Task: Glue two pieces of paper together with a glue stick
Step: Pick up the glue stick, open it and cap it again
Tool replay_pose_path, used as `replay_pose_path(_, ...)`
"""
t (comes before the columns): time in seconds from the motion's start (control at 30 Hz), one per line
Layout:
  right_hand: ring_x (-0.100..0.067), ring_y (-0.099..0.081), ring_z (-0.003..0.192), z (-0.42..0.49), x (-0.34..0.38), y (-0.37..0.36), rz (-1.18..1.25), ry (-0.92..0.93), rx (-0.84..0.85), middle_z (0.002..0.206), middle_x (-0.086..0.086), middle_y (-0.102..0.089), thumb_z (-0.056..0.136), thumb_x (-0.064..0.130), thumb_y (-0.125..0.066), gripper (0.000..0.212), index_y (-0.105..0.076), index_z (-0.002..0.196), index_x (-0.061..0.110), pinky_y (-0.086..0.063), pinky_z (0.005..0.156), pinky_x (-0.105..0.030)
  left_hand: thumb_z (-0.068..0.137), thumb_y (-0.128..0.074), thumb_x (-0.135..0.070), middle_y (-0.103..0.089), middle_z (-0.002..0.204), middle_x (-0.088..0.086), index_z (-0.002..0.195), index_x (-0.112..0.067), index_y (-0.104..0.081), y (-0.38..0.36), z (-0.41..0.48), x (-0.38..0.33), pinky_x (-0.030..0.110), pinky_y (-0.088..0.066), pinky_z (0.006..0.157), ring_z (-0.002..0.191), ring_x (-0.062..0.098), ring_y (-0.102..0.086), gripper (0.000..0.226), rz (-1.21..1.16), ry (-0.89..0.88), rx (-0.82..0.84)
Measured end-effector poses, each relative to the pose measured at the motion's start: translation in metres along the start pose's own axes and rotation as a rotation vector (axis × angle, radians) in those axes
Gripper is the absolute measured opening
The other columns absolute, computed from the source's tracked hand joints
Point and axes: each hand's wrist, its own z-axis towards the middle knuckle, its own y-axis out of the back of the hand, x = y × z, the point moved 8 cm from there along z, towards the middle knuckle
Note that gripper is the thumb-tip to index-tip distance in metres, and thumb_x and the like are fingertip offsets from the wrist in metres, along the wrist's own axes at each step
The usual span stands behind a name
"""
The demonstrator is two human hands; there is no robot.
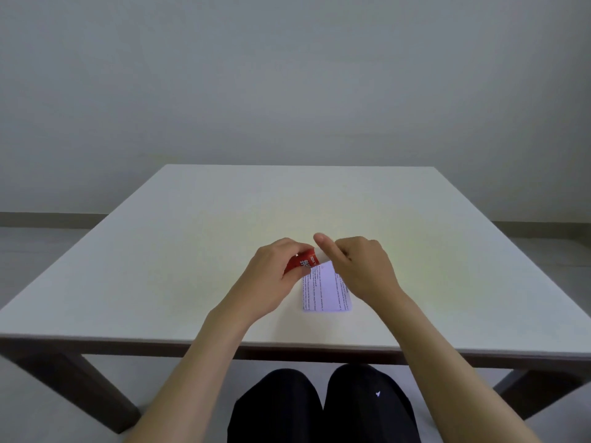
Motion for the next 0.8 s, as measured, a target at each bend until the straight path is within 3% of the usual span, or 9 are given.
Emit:
replay_pose_path(0.07, -0.019, -0.049, 0.046, 0.0, 0.0, 0.0, 0.162, 0.013, 0.014, 0.058, -0.007, -0.055, 0.082, 0.063, -0.05, 0.061, -0.06, 0.077, 0.003, -0.039, 0.054, -0.027, 0.087, -0.06, -0.015, -0.064, 0.098, -0.004, 0.108, -0.02, -0.065, 0.004, 0.002, 0.002, 0.025, -0.049, 0.082, 0.091, 0.012, -0.061, 0.023, -0.028, 0.014, -0.015)
replay_pose_path(0.13, -0.013, -0.06, 0.049, -0.002, 0.006, -0.005, 0.391, 0.076, 0.115, 0.069, -0.002, -0.065, 0.086, 0.044, -0.06, 0.032, -0.059, 0.105, 0.019, -0.042, 0.051, -0.018, 0.086, -0.061, -0.012, -0.064, 0.095, -0.003, 0.106, -0.019, -0.066, 0.008, 0.007, 0.006, 0.03, -0.05, 0.083, 0.09, 0.014, -0.06, 0.022, -0.041, 0.024, -0.016)
replay_pose_path(0.17, -0.012, -0.059, 0.048, -0.004, 0.009, -0.007, 0.437, 0.111, 0.121, 0.068, -0.003, -0.064, 0.088, 0.035, -0.061, 0.023, -0.056, 0.106, 0.021, -0.04, 0.048, -0.015, 0.085, -0.062, -0.012, -0.063, 0.095, -0.003, 0.106, -0.019, -0.066, 0.008, 0.008, 0.006, 0.031, -0.05, 0.083, 0.089, 0.014, -0.06, 0.022, -0.044, 0.025, -0.006)
replay_pose_path(0.2, -0.013, -0.053, 0.045, -0.002, 0.006, -0.007, 0.427, 0.118, 0.083, 0.061, -0.005, -0.06, 0.089, 0.032, -0.061, 0.018, -0.057, 0.097, 0.018, -0.037, 0.046, -0.017, 0.085, -0.062, -0.011, -0.063, 0.095, -0.003, 0.106, -0.019, -0.066, 0.007, 0.009, 0.007, 0.03, -0.05, 0.083, 0.09, 0.014, -0.061, 0.023, -0.049, 0.024, 0.006)
replay_pose_path(0.27, -0.016, -0.037, 0.044, 0.003, -0.001, -0.003, 0.279, 0.053, -0.053, 0.051, -0.005, -0.046, 0.084, 0.045, -0.063, 0.043, -0.053, 0.071, 0.005, -0.03, 0.047, -0.024, 0.084, -0.063, -0.011, -0.064, 0.097, -0.004, 0.108, -0.019, -0.066, 0.002, 0.01, 0.008, 0.028, -0.05, 0.085, 0.092, 0.013, -0.061, 0.025, -0.069, 0.025, 0.029)
replay_pose_path(0.37, -0.017, -0.04, 0.043, 0.003, -0.01, -0.001, 0.312, -0.062, -0.084, 0.046, -0.001, -0.047, 0.077, 0.065, -0.051, 0.071, -0.055, 0.063, -0.004, -0.037, 0.049, -0.027, 0.084, -0.064, -0.012, -0.065, 0.095, -0.009, 0.106, -0.021, -0.064, 0.0, 0.015, 0.017, 0.019, -0.05, 0.08, 0.091, 0.007, -0.063, 0.024, -0.082, 0.056, -0.015)
replay_pose_path(0.47, -0.011, -0.05, 0.04, -0.006, -0.016, -0.004, 0.515, -0.105, -0.021, 0.045, 0.004, -0.052, 0.085, 0.061, -0.046, 0.059, -0.064, 0.071, 0.007, -0.045, 0.05, -0.018, 0.082, -0.064, -0.007, -0.068, 0.082, -0.006, 0.098, -0.017, -0.063, 0.018, 0.028, 0.038, 0.006, -0.046, 0.056, 0.068, -0.006, -0.065, 0.018, -0.241, 0.186, -0.209)
replay_pose_path(0.57, -0.006, -0.05, 0.04, -0.015, -0.02, -0.011, 0.477, -0.08, 0.034, 0.043, 0.01, -0.056, 0.091, 0.039, -0.054, 0.045, -0.06, 0.067, 0.002, -0.044, 0.048, -0.015, 0.082, -0.062, -0.005, -0.065, 0.074, -0.006, 0.094, -0.013, -0.062, 0.035, 0.041, 0.059, 0.0, -0.039, 0.052, 0.051, -0.011, -0.06, 0.015, -0.247, 0.281, -0.364)
replay_pose_path(0.8, -0.01, -0.052, 0.043, -0.025, -0.023, -0.02, 0.496, -0.096, 0.13, 0.049, 0.006, -0.058, 0.093, 0.026, -0.055, 0.037, -0.06, 0.066, 0.001, -0.043, 0.049, -0.013, 0.083, -0.061, -0.008, -0.065, 0.091, -0.002, 0.103, -0.008, -0.062, 0.021, 0.055, 0.081, -0.002, -0.037, 0.051, 0.063, -0.001, -0.061, 0.02, -0.21, 0.36, -0.341)
